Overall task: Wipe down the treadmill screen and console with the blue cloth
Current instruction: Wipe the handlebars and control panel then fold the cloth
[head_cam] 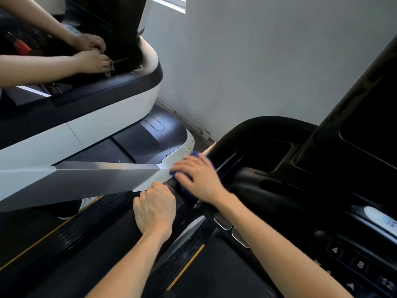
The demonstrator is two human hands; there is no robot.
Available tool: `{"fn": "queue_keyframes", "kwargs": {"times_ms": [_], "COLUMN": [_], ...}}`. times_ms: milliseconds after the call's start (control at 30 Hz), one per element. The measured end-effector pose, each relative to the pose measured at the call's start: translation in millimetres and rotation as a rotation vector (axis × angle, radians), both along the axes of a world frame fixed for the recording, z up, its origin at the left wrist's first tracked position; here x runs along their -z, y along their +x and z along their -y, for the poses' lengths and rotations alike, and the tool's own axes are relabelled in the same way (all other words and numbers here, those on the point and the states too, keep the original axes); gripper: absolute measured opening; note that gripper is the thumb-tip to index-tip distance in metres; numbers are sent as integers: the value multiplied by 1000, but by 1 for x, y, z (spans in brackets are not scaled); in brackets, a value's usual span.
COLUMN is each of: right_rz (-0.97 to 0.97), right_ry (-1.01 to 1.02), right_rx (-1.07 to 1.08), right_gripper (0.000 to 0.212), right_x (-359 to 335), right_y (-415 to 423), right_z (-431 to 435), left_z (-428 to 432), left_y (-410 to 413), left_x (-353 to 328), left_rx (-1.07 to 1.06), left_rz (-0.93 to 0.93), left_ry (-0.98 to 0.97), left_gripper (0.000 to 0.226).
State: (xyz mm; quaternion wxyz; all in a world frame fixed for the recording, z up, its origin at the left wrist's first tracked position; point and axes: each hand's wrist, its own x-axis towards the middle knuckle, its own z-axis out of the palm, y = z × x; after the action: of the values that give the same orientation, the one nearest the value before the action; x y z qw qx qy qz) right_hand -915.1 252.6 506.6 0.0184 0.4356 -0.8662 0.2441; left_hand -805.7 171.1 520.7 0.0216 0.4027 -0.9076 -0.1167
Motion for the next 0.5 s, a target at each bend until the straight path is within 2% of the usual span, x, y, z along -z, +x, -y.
{"fn": "queue_keyframes", "kwargs": {"times_ms": [100, 267, 300, 433, 500], "right_rz": [21, 152, 148, 80, 64], "right_ry": [-51, -117, -126, -114, -130], "right_rx": [-230, 41, 42, -179, -101], "right_gripper": [37, 36, 37, 35, 36], "right_x": [8, 2, 3, 12, 10], "right_y": [16, -1, 10, 26, -3], "right_z": [-27, -23, -18, -26, -27], "left_z": [0, 0, -1, -1, -1], "left_y": [1, 0, 0, 2, 2], "left_x": [0, -1, -2, -3, -2], "left_rx": [3, -3, -2, 0, 1], "left_rz": [14, -3, -7, -3, -13], "left_ry": [-8, 14, 12, 21, 32], "left_gripper": [39, 42, 42, 40, 42]}}
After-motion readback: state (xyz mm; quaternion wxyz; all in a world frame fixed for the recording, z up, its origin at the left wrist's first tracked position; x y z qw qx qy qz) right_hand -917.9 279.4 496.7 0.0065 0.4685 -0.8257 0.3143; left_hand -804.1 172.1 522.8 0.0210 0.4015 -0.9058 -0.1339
